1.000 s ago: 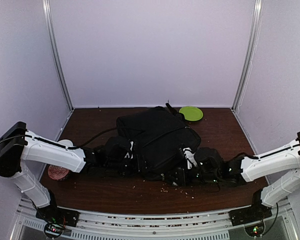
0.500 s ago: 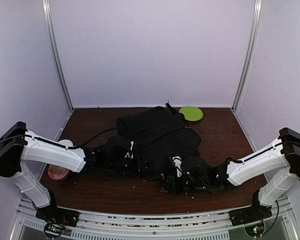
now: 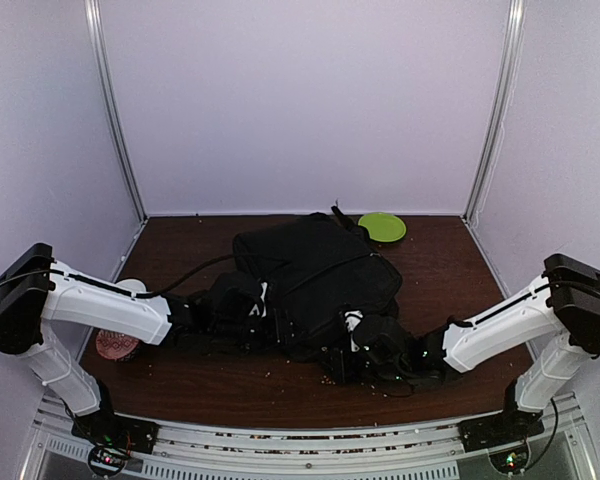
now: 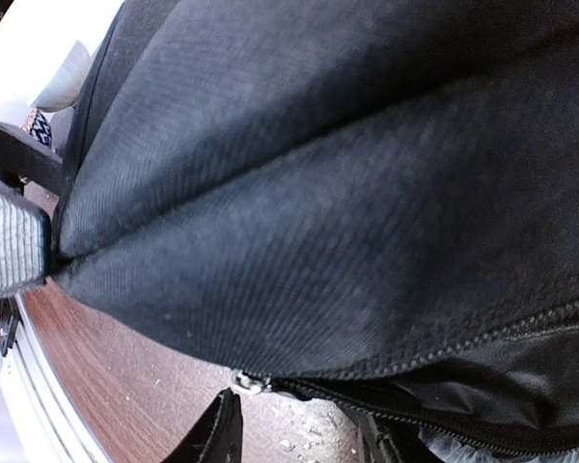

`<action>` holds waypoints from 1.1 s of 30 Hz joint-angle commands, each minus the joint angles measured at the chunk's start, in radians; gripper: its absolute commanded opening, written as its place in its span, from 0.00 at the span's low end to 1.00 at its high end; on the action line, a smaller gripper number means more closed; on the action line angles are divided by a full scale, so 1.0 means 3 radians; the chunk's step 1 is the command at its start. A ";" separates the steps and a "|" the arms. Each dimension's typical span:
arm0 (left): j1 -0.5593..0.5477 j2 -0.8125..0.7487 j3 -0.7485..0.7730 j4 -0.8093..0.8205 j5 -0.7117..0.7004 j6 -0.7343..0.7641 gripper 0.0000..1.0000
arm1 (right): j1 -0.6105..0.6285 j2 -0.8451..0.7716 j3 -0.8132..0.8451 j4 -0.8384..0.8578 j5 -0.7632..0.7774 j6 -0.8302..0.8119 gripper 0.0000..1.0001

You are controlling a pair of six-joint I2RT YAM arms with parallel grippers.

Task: Pack the student bag
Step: Zip the student bag at the center of the board.

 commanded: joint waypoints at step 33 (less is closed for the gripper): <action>0.0015 0.0056 0.0108 0.0105 0.0080 0.0064 0.49 | -0.0042 -0.0155 -0.0084 0.0432 0.0036 -0.0272 0.01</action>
